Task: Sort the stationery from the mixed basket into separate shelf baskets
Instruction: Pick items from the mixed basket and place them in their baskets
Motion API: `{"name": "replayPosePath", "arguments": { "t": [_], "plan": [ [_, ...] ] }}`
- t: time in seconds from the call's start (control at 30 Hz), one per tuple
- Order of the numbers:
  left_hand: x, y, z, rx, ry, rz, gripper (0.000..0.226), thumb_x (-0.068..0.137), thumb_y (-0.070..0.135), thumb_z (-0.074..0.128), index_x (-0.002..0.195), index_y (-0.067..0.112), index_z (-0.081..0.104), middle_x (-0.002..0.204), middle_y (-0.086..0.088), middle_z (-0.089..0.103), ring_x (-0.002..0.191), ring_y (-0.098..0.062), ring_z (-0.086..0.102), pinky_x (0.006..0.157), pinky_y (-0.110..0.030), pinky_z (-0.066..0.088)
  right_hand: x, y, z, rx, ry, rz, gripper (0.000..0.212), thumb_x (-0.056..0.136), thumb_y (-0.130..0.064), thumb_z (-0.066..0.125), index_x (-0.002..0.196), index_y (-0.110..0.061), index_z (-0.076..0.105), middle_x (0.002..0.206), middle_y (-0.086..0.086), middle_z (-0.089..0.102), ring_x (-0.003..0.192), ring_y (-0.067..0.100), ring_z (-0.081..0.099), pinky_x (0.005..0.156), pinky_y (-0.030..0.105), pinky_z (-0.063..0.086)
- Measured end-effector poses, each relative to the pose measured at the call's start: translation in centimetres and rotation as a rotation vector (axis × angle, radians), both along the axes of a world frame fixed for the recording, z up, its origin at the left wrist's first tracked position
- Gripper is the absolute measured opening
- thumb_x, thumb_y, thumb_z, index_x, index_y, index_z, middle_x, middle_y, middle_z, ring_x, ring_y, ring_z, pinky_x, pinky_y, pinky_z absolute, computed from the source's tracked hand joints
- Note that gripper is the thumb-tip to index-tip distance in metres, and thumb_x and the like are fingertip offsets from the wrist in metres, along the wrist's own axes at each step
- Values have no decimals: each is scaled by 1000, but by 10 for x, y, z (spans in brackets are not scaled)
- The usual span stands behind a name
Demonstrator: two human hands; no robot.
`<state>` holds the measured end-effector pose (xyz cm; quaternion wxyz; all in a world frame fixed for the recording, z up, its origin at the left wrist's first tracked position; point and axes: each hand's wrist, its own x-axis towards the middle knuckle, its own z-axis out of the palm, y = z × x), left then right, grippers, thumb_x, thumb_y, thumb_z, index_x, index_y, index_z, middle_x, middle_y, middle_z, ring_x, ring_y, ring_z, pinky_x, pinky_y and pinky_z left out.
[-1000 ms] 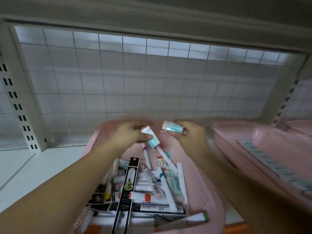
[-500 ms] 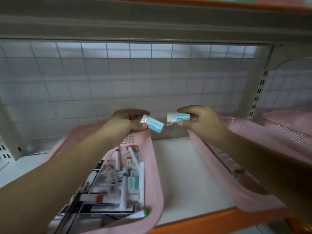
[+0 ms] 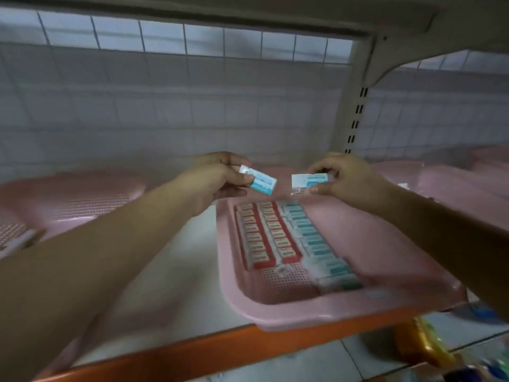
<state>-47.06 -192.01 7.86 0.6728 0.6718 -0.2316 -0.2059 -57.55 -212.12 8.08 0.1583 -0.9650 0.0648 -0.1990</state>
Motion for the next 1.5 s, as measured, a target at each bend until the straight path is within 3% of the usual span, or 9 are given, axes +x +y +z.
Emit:
{"name": "replayPosePath", "arguments": {
  "t": [0.1,0.2,0.33,0.4,0.57,0.87,1.13,1.3,1.5],
  "plan": [
    [-6,-23,-10,77,-53,26,26,76,-10,64,77,16,60,54,7,66,60,-7,62,56,-17,48,-5,-22,-9,-8,121,-3,22,80,-17,71,101,-20,65,100,-6,56,86,7,48,61,10,32],
    [-9,-38,-19,119,-53,61,24,74,-9,67,76,15,62,66,0,68,69,-14,61,59,-20,45,-11,-25,-18,49,313,97,23,78,-13,72,100,-17,67,85,-16,54,74,0,50,54,4,35],
    [-15,-49,-28,188,-20,70,21,73,-5,71,76,14,63,80,-6,69,66,-10,64,51,-15,50,-11,-19,-36,-18,504,231,31,78,-14,72,108,-15,66,94,-12,54,90,7,54,72,14,38],
    [-14,-51,-30,228,-34,67,21,72,-5,72,75,15,64,83,-6,70,70,-11,64,54,-16,51,-8,-19,-39,-3,521,238,33,77,-12,73,109,-14,67,97,-10,54,91,7,53,73,16,39],
    [-13,-48,-31,250,-22,87,20,73,-6,70,76,14,65,82,-4,70,71,-10,65,54,-14,52,-4,-23,-45,17,601,237,32,77,-13,73,108,-16,67,84,-20,51,72,-1,48,60,11,32],
    [-14,-48,-32,294,-32,66,17,74,-3,70,77,13,66,81,-2,71,71,-8,65,52,-14,50,-5,-24,-46,139,725,277,30,81,-6,67,110,-15,67,86,-19,56,74,-1,53,68,13,39],
    [-16,-47,-31,310,-43,62,17,74,-3,70,77,14,66,75,1,71,66,-4,66,55,-14,53,-5,-24,-47,170,749,308,30,82,3,62,106,-14,66,88,-7,59,76,5,52,78,26,46],
    [-18,-46,-31,340,-68,45,17,73,-3,70,76,14,67,74,2,71,68,-6,67,57,-16,54,-6,-24,-46,155,765,340,33,81,4,62,105,-17,66,94,3,60,77,10,51,77,29,45],
    [-20,-46,-30,349,-88,25,18,74,-3,69,77,14,66,68,5,71,64,-4,66,59,-17,53,-7,-23,-45,128,772,333,34,82,2,61,109,-18,66,86,-11,58,75,3,50,71,20,43]
  ]
}}
